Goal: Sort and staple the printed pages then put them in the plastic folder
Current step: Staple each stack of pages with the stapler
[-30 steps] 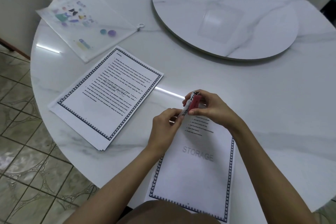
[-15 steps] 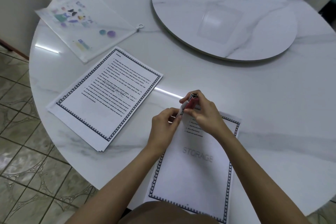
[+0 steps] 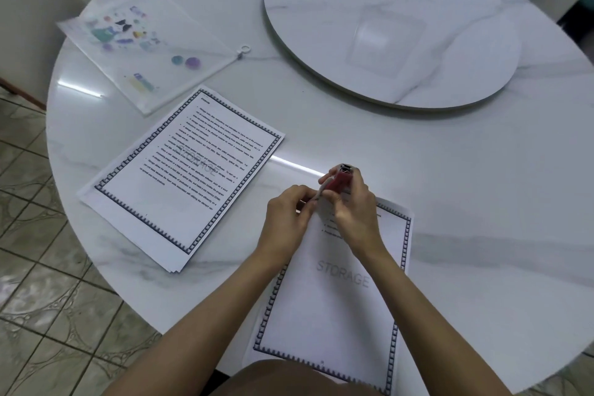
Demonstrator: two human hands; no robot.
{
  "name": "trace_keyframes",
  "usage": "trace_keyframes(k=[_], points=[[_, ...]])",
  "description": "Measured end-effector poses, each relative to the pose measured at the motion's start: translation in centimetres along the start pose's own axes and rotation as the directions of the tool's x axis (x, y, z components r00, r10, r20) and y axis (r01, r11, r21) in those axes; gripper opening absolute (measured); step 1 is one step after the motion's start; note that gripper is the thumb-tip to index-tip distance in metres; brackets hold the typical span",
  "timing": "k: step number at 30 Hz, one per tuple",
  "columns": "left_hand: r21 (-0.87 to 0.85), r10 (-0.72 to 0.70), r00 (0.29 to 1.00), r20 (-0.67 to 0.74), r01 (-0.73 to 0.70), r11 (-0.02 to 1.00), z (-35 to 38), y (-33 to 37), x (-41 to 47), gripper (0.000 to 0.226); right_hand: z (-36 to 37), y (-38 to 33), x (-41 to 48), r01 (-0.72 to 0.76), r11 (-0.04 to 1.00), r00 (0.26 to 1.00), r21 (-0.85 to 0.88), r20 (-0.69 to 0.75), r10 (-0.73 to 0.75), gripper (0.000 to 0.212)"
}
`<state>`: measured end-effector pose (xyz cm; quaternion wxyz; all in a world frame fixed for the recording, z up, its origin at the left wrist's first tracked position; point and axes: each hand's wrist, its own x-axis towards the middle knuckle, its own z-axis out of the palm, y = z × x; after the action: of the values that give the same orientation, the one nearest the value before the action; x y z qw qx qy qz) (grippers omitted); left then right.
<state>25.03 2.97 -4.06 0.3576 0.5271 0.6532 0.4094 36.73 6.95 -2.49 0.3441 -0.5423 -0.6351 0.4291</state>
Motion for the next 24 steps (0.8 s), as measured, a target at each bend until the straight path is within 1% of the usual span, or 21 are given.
trace_keyframes(k=[4, 7, 9, 12, 15, 19, 22, 24], points=[[0.017, -0.046, 0.999, 0.005, 0.045, 0.999, 0.5, -0.5, 0.3, 0.012, 0.5, 0.9, 0.1, -0.014, 0.995, 1.0, -0.102, -0.009, 0.013, 0.027], [-0.03, -0.093, 0.995, 0.039, 0.094, 0.995, 0.4, -0.7, 0.2, 0.015, 0.0, 0.8, 0.3, -0.031, 0.998, 0.998, -0.061, 0.06, 0.034, 0.027], [-0.075, -0.12, 0.989, 0.082, 0.127, 0.989, 0.3, -0.4, 0.2, 0.022, -0.5, 0.4, 0.6, -0.025, 0.999, 0.993, -0.034, 0.115, 0.029, 0.028], [-0.118, -0.153, 0.986, 0.067, 0.16, 0.98, 0.3, 0.0, 0.2, 0.026, -1.0, 0.3, 0.9, -0.017, 1.0, 0.989, -0.026, 0.148, 0.021, 0.031], [-0.131, -0.196, 0.98, 0.041, 0.2, 0.971, 0.3, -0.3, 0.3, 0.021, -1.4, 0.3, 0.9, -0.009, 1.0, 0.989, 0.0, 0.15, 0.009, 0.029], [-0.03, -0.169, 0.981, 0.092, 0.173, 0.985, 0.2, -1.1, 0.1, 0.008, -1.8, 0.4, 0.8, 0.013, 1.0, 0.985, -0.003, 0.172, -0.012, 0.032], [-0.041, -0.165, 0.984, 0.064, 0.168, 0.985, 0.3, -1.2, -0.1, 0.007, -2.0, 0.5, 0.9, 0.02, 1.0, 0.978, 0.001, 0.205, -0.02, 0.029], [-0.038, -0.16, 0.987, 0.032, 0.161, 0.986, 0.4, -1.1, -0.1, 0.008, -2.0, 0.5, 1.0, -0.017, 1.0, 0.975, 0.021, 0.221, 0.012, 0.027]])
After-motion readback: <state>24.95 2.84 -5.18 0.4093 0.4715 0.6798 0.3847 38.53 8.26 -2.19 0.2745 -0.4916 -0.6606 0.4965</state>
